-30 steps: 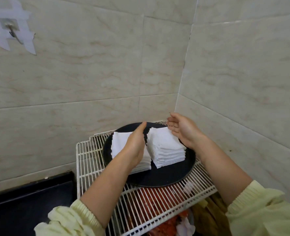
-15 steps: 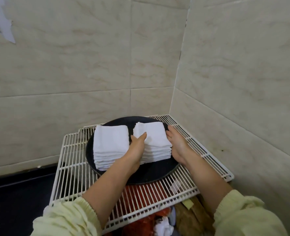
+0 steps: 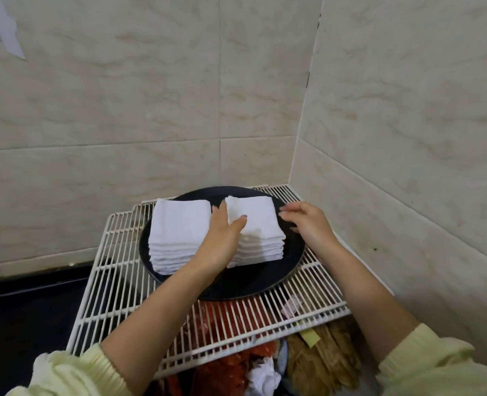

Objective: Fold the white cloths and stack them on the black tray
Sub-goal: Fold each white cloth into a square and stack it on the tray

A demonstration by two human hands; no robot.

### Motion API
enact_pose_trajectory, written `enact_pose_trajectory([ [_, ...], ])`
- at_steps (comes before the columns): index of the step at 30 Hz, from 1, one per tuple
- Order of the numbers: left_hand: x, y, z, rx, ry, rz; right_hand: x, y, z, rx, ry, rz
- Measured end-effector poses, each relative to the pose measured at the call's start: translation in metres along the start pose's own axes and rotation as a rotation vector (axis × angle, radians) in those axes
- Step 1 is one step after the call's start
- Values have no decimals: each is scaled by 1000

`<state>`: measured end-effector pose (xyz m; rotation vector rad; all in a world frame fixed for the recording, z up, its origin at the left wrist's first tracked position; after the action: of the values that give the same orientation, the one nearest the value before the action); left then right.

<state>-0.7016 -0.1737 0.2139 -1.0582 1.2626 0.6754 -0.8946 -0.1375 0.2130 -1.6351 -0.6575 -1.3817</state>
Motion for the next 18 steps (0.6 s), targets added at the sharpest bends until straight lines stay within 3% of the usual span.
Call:
enact_pose_trajectory([
  [4, -5, -11, -2, 42, 235, -524, -8, -3, 7, 36, 6, 274],
  [6, -4, -11, -5, 66, 301, -669, -9, 1, 11, 97, -3, 382],
  [13, -9, -3, -6, 101, 362, -718, -1, 9, 8, 164, -4, 374],
  [18, -7, -1, -7, 95, 358, -704, -10, 11, 3, 183, 179, 75],
])
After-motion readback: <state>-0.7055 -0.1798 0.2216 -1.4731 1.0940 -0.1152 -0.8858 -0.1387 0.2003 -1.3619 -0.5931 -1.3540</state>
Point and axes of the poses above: each hand's wrist, its own z-axis away from the middle knuckle, its own y-axis out of the palm, x = y × z, the point moved 8 cm from there along -z, towards the middle knuckle, and after that the axes turned 1 degree about y, right-handed, at the moved point
